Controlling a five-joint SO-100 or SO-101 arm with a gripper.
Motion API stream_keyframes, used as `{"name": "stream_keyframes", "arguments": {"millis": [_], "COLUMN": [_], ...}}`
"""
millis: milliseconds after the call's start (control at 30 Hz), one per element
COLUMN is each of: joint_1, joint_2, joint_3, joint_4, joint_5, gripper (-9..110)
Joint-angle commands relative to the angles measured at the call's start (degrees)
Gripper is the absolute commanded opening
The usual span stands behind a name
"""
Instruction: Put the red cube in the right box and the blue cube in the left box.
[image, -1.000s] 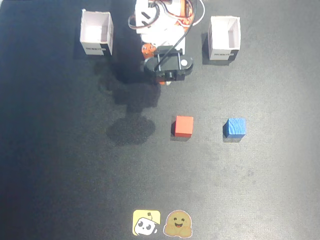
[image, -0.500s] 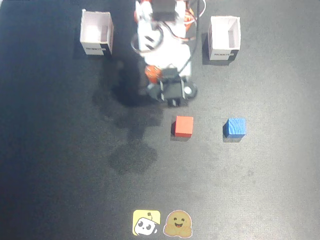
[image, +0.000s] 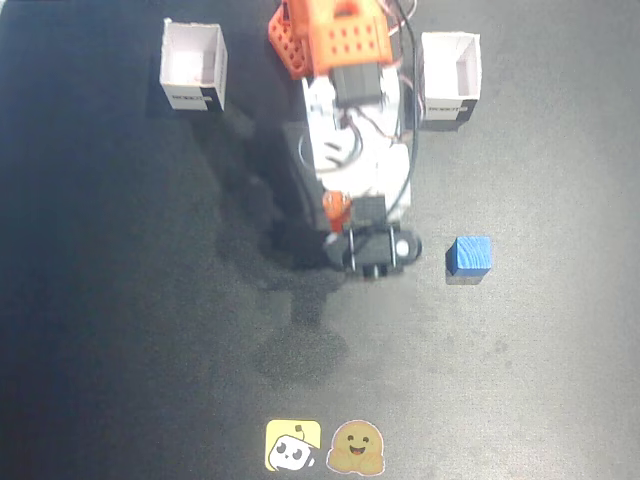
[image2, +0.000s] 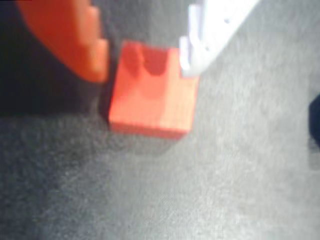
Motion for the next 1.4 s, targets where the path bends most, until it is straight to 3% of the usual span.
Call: {"name": "stream_keyframes", "arguments": {"millis": [0, 967, 1367], "joint_1": [-0.44, -3.43, -3.60], "joint_2": [-2.81, -13.80, -14.94], "joint_3": [-3.96, -3.25, 0.44], "joint_4": [-2.20, -9.76, -14.85], "joint_5": [0.53, 7.65, 8.00], "gripper": [14, 19, 12]}}
